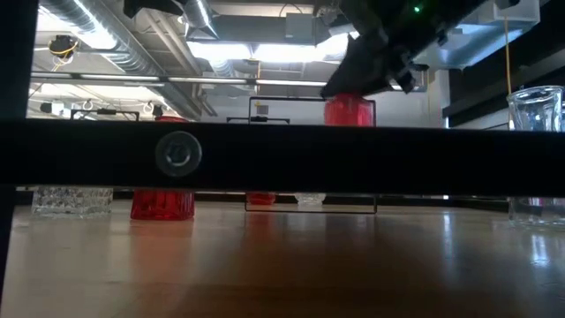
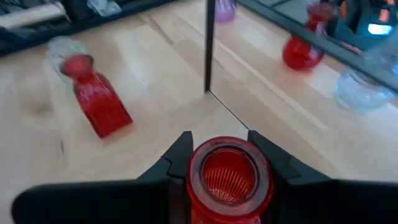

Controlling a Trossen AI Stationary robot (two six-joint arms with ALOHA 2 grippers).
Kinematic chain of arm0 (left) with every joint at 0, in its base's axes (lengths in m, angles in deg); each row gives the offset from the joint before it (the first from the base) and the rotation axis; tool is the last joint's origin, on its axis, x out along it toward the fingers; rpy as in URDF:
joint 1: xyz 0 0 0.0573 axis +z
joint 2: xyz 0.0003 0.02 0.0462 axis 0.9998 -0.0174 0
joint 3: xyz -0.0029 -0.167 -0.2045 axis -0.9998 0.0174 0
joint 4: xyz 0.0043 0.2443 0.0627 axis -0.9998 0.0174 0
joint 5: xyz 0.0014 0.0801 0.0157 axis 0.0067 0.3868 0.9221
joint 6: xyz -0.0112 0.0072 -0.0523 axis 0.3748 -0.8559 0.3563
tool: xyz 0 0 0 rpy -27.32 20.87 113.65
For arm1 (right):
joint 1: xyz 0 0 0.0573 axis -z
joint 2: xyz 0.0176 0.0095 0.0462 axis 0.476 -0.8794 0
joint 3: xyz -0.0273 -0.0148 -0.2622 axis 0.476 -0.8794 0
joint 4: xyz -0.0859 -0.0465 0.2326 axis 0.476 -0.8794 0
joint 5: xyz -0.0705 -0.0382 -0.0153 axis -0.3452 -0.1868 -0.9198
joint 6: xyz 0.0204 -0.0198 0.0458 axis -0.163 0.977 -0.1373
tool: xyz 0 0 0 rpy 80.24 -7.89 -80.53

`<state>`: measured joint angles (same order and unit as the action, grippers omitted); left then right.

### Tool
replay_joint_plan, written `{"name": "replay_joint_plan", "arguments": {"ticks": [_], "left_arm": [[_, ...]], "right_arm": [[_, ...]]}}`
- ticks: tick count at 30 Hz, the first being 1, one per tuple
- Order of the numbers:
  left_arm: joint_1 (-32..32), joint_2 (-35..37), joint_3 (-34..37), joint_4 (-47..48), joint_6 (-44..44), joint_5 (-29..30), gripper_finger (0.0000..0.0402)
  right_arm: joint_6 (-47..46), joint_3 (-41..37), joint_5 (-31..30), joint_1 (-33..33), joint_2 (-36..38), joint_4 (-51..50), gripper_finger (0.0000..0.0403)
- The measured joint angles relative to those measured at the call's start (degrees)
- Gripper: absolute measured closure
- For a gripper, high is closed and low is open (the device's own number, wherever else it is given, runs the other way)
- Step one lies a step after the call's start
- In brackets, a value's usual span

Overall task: Sort vases onto shelf
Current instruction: Put the red vase on the shelf

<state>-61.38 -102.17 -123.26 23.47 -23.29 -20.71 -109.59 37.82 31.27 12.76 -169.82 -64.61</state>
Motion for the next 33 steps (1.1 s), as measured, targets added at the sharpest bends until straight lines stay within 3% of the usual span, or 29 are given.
{"name": "replay_joint_plan", "arguments": {"ticks": [6,18,33], "left_arm": [[0.0,0.0,0.0,0.0,0.0,-0.1,0.0273],[0.0,0.1,0.0,0.3,0.0,-2.0,0.0273],[0.0,0.1,0.0,0.3,-1.8,-1.9,0.0273]], "right_arm": [[10.5,0.0,7.9,4.3,-2.4,8.0,0.0311],[11.1,0.1,13.0,9.8,-4.0,8.7,0.0307],[10.2,0.0,13.4,9.7,-4.1,12.5,0.0213]]}}
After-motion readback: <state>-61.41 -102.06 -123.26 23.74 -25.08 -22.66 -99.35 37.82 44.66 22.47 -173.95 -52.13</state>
